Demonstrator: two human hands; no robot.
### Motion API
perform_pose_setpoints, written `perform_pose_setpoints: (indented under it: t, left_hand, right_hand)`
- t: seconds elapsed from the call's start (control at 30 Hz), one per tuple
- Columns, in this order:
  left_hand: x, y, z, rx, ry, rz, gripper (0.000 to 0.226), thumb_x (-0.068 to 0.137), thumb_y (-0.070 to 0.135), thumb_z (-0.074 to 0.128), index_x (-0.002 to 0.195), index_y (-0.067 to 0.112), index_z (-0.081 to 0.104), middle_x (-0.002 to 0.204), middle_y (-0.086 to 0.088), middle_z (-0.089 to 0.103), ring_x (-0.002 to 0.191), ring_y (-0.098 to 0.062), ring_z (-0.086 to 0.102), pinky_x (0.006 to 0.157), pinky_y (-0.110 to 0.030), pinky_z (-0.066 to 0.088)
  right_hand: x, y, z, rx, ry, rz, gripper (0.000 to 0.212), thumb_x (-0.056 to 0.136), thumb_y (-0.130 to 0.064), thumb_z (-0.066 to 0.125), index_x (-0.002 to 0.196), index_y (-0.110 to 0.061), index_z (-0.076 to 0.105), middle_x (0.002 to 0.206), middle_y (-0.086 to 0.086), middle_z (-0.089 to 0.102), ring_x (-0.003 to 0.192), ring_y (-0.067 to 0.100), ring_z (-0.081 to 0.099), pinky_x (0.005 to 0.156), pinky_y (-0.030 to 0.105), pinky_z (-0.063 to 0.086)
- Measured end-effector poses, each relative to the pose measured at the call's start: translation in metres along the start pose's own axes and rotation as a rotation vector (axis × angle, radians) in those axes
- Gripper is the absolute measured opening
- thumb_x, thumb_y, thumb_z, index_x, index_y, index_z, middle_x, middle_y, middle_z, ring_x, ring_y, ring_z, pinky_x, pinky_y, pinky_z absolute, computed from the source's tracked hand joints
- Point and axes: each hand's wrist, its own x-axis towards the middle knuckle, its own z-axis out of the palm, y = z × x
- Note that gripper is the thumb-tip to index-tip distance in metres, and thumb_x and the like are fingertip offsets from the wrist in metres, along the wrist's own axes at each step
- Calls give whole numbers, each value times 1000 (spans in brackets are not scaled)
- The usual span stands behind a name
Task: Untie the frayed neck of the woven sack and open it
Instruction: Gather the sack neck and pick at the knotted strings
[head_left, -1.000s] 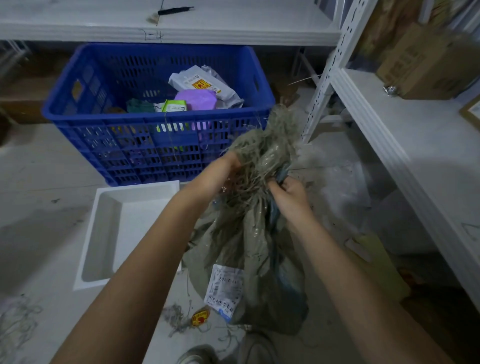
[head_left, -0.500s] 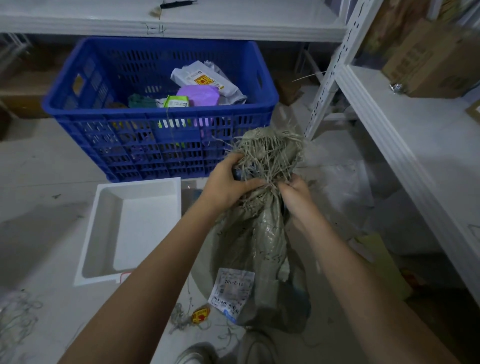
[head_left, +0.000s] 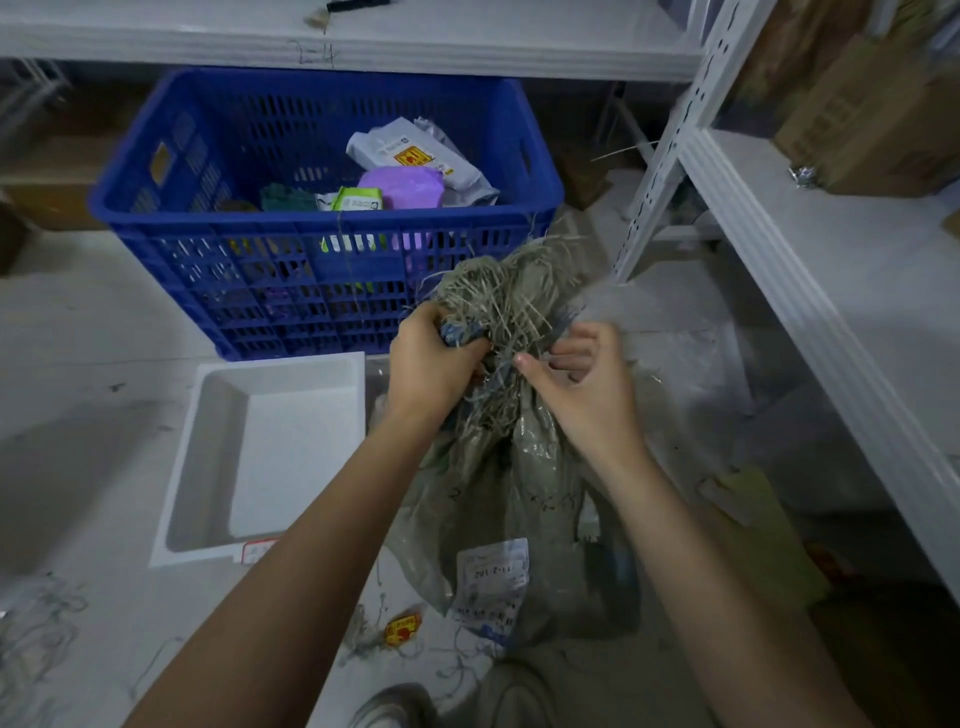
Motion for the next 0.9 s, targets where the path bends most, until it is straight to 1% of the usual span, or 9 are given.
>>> perform_pose_setpoints:
  t: [0.13, 0.23, 0.3, 0.4, 0.47, 0.57, 0.7, 0.8, 0.9]
  left_hand:
    - [-4, 11, 3, 118, 32, 99, 34, 77, 13, 72, 109, 7, 63, 107, -8, 71, 96, -22, 66, 81, -32, 54]
    - [-6, 19, 0, 184, 4, 147, 33, 75, 22, 74, 105, 13, 66, 103, -5, 73, 95, -23, 68, 82, -40, 56]
    - [-5, 25, -3, 297, 16, 215, 28, 74, 31, 74, 99, 20, 69, 96, -1, 74, 90, -21, 68, 74, -38, 56]
    - [-2, 36, -6, 286, 0, 274, 34, 70, 38, 76, 101, 25, 72, 100, 3, 75, 93, -18, 68, 77, -40, 57]
    - [2, 41, -6, 193, -40, 258, 46, 62, 46, 77, 104, 26, 71, 103, 5, 75, 95, -16, 68, 82, -43, 57]
    - [8, 37, -2, 104, -41, 188, 60, 55, 56, 75, 103, 23, 63, 98, 5, 72, 92, -17, 67, 82, -44, 56]
    - [7, 34, 9, 136, 65, 192, 58, 68, 47, 77, 95, 16, 36, 84, 2, 54, 82, -21, 54, 78, -46, 52]
    - [6, 28, 10, -13, 22, 226, 50, 75, 39, 74, 92, 15, 33, 83, -6, 56, 75, -23, 57, 72, -47, 51]
    - [5, 15, 8, -148, -212, 351, 27, 83, 19, 69, 83, 11, 42, 72, -1, 45, 68, -14, 47, 67, -31, 43]
  right_hand:
    - [-12, -11, 1, -136, -137, -2, 48, 69, -44, 77, 103, -28, 46, 89, -22, 52, 95, 8, 55, 85, 33, 50]
    - [-6, -7, 1, -60, -215, 49, 59, 72, -29, 77, 122, -19, 47, 116, -6, 61, 112, 14, 56, 98, 39, 49]
    - [-4, -5, 1, -64, -257, 56, 77, 73, -21, 75, 140, -13, 37, 140, 5, 50, 130, 20, 46, 108, 43, 41]
    - [1, -3, -9, 40, -245, 45, 68, 77, -5, 71, 138, -6, 41, 140, 9, 51, 132, 22, 45, 111, 40, 38]
    - [4, -4, -18, 92, -246, 35, 60, 80, 4, 66, 135, -4, 43, 140, 9, 50, 135, 21, 41, 109, 29, 34]
    - [11, -1, -26, 146, -279, 56, 61, 86, 9, 57, 142, -1, 35, 135, 3, 45, 136, 16, 34, 108, 27, 31]
    - [15, 3, -28, 163, -280, 81, 59, 89, 9, 51, 144, 1, 31, 142, 9, 44, 133, 19, 41, 105, 22, 35]
    - [13, 2, -29, 219, -212, 130, 53, 89, 10, 49, 139, -3, 39, 107, 1, 62, 93, 6, 59, 87, 14, 49]
    - [17, 7, -33, 296, -110, 158, 41, 85, 9, 50, 125, -2, 53, 84, 7, 60, 79, 15, 59, 81, 30, 47]
